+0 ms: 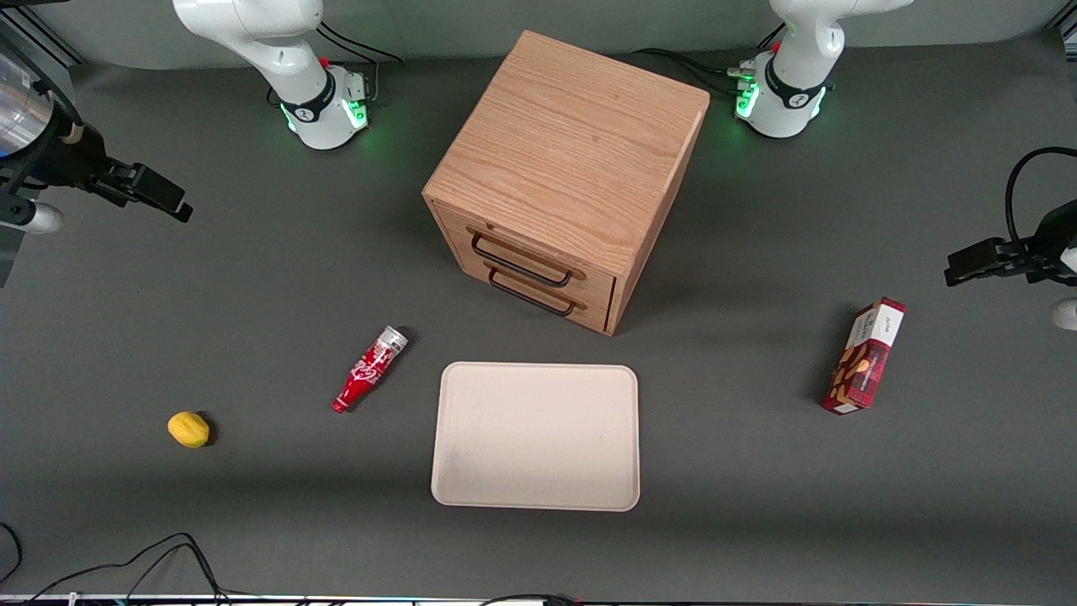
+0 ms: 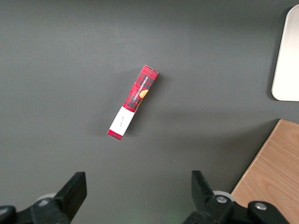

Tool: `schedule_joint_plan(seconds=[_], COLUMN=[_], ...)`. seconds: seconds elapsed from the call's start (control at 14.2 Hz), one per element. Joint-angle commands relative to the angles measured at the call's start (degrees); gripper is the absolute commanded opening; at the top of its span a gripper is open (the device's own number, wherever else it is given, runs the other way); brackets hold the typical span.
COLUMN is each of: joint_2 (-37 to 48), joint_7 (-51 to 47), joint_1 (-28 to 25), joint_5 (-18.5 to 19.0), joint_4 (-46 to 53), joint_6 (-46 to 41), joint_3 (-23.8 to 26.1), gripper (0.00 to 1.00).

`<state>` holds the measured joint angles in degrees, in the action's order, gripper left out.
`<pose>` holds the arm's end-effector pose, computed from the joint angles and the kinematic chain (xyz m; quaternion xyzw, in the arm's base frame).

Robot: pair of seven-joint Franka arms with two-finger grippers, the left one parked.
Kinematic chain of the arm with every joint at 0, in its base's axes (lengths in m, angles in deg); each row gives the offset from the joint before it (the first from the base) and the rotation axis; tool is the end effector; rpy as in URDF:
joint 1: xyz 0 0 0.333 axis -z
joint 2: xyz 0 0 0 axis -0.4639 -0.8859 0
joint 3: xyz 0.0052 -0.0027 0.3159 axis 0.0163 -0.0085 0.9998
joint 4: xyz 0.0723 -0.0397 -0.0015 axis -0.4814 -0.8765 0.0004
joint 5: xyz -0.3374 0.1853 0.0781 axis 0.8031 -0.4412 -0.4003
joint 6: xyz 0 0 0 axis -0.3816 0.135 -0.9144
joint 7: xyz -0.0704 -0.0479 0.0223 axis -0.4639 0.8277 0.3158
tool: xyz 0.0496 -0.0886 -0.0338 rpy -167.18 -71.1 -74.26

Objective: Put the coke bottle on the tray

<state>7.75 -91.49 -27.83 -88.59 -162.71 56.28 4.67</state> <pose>0.5096 0.0396 0.6385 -0.9880 0.1523 0.0214 0.0122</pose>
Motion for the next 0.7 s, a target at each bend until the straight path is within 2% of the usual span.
schedule_joint_plan(seconds=[0.0, 0.63], joint_2=[-1.5, -3.3], joint_7=[1.5, 5.5], joint_1=[-0.3, -0.7], joint_5=[-0.9, 0.8], joint_4=[3.1, 3.9], joint_6=[-2.5, -3.5], joint_3=[-1.1, -0.6], gripper=[1.0, 1.0])
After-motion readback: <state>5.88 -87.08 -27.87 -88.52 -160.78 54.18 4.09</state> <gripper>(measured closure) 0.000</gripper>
